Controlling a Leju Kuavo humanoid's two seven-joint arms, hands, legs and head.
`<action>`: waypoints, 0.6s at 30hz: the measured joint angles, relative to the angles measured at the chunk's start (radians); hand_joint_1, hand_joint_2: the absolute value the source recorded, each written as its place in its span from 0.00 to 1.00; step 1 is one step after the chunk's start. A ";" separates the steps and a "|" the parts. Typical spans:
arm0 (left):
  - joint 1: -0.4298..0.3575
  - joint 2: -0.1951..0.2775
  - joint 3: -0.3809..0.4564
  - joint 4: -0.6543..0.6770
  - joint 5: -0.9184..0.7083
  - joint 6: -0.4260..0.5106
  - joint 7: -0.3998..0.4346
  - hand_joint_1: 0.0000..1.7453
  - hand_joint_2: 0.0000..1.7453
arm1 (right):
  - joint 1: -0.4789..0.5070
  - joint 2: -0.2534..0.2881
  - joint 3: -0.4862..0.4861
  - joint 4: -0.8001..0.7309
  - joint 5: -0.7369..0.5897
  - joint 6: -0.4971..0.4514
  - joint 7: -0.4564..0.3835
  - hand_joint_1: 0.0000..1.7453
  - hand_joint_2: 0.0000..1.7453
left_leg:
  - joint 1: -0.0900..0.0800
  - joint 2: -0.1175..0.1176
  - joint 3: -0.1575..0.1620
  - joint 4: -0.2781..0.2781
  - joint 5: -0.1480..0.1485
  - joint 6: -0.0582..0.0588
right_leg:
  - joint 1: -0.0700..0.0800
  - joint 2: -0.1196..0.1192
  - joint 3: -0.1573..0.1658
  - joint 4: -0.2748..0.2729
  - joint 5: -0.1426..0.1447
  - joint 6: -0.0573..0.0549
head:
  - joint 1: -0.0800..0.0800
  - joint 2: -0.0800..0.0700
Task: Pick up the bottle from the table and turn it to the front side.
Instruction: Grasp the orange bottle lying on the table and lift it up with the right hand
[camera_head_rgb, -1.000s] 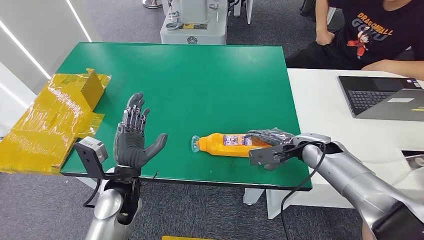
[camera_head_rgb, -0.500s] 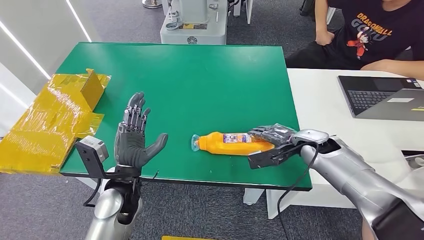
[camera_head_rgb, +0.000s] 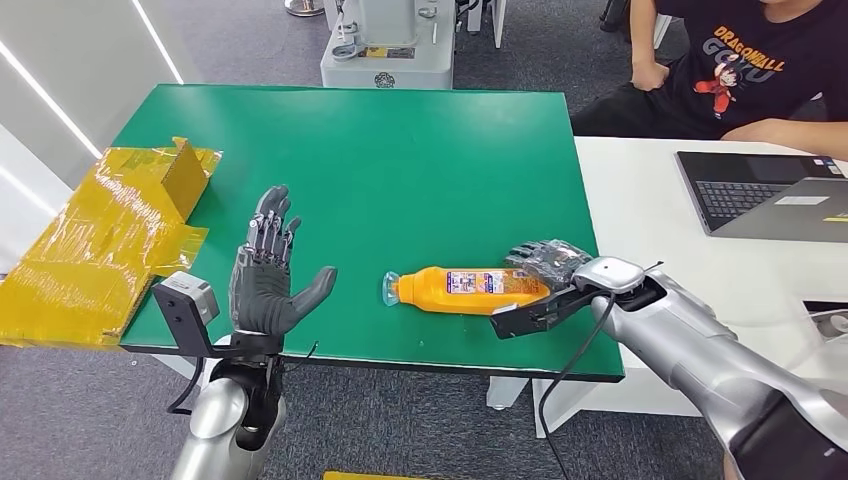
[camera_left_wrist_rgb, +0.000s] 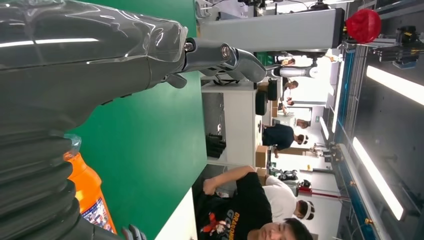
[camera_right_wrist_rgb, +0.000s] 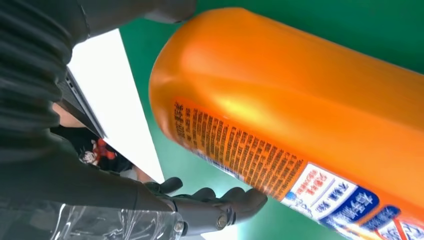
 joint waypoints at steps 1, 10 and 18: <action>0.001 0.000 -0.001 0.000 -0.001 0.001 0.001 0.00 1.00 | 0.003 0.003 0.001 0.004 -0.001 -0.009 -0.001 0.00 1.00 | 0.000 0.000 0.000 0.000 0.000 0.000 | 0.000 0.000 0.000 0.000 0.000 0.000 | 0.000 0.000; 0.002 -0.001 -0.009 0.000 -0.009 0.002 0.006 0.00 1.00 | 0.051 0.009 -0.042 0.011 -0.033 -0.186 -0.027 0.00 1.00 | 0.000 0.000 0.000 0.000 0.000 0.000 | 0.000 0.000 0.000 0.000 0.000 0.000 | 0.000 0.000; 0.005 -0.001 -0.013 0.000 -0.009 0.003 0.006 0.00 1.00 | 0.091 0.013 -0.154 -0.009 -0.079 -0.163 -0.044 0.00 1.00 | 0.000 0.000 0.000 0.000 0.000 0.000 | 0.000 0.000 0.000 0.000 0.000 0.000 | 0.000 0.000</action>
